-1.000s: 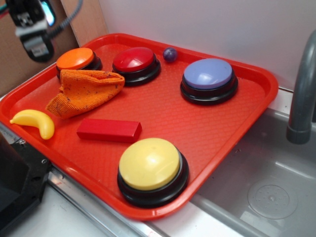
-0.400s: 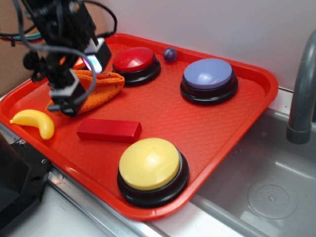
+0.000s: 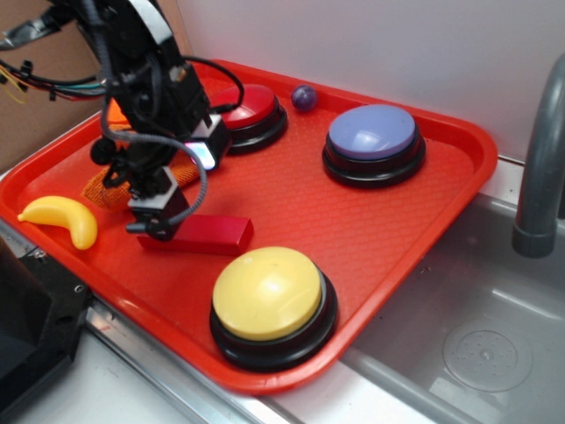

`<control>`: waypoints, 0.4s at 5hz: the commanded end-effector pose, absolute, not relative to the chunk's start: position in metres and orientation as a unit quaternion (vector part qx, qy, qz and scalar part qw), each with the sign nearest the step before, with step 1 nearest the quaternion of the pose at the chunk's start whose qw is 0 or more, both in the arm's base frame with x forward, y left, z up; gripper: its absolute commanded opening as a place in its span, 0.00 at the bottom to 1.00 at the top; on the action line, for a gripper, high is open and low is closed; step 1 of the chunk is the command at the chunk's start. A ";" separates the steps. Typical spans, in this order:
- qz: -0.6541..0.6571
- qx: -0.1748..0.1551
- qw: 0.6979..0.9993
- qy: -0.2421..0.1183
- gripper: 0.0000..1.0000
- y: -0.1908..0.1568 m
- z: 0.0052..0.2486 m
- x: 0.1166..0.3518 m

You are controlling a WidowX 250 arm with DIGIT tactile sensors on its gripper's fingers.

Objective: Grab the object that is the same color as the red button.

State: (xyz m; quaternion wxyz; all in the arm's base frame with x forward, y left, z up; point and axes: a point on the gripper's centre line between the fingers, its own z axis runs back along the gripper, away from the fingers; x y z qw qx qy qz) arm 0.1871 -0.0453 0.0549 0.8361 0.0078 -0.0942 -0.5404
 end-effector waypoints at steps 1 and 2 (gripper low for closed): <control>-0.563 0.004 0.822 -0.084 1.00 -0.056 0.042 0.180; -0.561 -0.008 0.823 -0.087 1.00 -0.057 0.045 0.176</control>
